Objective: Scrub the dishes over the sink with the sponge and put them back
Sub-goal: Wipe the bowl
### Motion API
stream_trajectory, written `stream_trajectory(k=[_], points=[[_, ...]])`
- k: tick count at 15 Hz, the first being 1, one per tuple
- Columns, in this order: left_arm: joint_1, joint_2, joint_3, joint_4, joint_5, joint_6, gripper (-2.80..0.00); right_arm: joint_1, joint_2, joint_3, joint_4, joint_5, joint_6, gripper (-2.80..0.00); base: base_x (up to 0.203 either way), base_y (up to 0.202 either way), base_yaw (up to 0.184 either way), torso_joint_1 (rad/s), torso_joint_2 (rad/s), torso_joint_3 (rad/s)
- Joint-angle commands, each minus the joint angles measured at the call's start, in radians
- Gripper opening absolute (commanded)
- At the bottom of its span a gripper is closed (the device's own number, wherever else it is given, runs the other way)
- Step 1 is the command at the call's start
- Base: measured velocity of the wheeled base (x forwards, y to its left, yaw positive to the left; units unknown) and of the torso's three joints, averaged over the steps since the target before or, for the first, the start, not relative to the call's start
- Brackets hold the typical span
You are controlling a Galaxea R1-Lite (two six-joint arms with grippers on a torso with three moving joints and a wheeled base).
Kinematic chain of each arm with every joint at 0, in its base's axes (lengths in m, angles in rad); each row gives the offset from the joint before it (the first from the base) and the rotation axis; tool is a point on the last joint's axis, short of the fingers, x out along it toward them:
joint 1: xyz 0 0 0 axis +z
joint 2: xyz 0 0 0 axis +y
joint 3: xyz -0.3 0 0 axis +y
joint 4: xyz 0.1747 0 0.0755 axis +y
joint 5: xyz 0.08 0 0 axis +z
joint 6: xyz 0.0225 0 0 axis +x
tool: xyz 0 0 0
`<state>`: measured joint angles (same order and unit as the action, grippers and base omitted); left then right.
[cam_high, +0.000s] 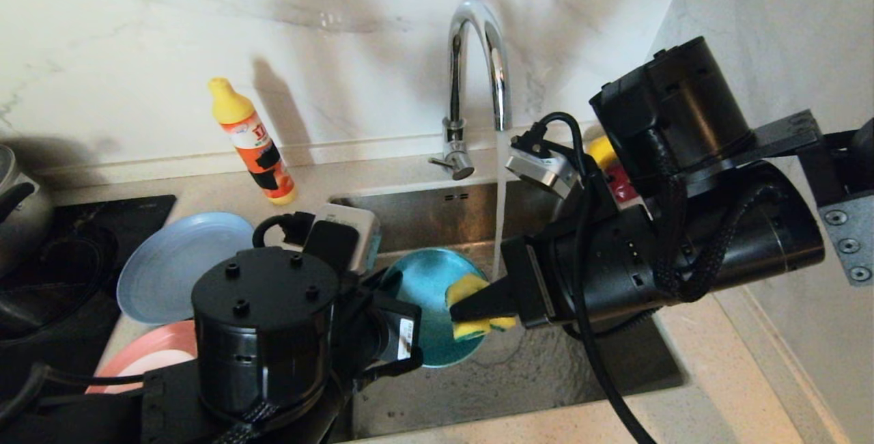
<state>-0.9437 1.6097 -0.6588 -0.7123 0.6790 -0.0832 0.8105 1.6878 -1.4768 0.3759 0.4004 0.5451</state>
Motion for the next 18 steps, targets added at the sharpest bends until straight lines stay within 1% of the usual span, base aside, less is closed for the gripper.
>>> stream_trajectory(k=[1,3,7,10,14,18], points=[[0.005,0.022,-0.026,-0.004,0.027,-0.003,-2.8,0.013,-0.033,0.007,0.006,0.003,0.004,-2.8,0.0,0.0,0.0,0.0,0.0,0.0],[0.008,0.038,-0.051,-0.004,0.054,-0.006,-2.8,0.039,-0.057,0.014,0.019,0.003,0.004,-2.8,0.0,0.0,0.0,0.0,0.0,0.0],[0.013,0.027,-0.068,-0.005,0.057,-0.012,-2.8,0.056,-0.038,0.015,0.021,0.003,0.004,-2.8,0.0,0.0,0.0,0.0,0.0,0.0],[0.013,0.018,-0.05,-0.047,0.056,-0.012,-2.8,0.037,0.01,0.002,0.013,0.001,0.003,-2.8,0.0,0.0,0.0,0.0,0.0,0.0],[0.013,0.013,-0.036,-0.057,0.056,-0.012,-2.8,-0.03,0.076,-0.047,-0.002,0.005,-0.001,-2.8,0.0,0.0,0.0,0.0,0.0,0.0],[0.013,0.013,-0.03,-0.056,0.054,-0.012,-2.8,-0.027,0.102,-0.078,-0.003,0.006,0.0,-2.8,0.0,0.0,0.0,0.0,0.0,0.0]])
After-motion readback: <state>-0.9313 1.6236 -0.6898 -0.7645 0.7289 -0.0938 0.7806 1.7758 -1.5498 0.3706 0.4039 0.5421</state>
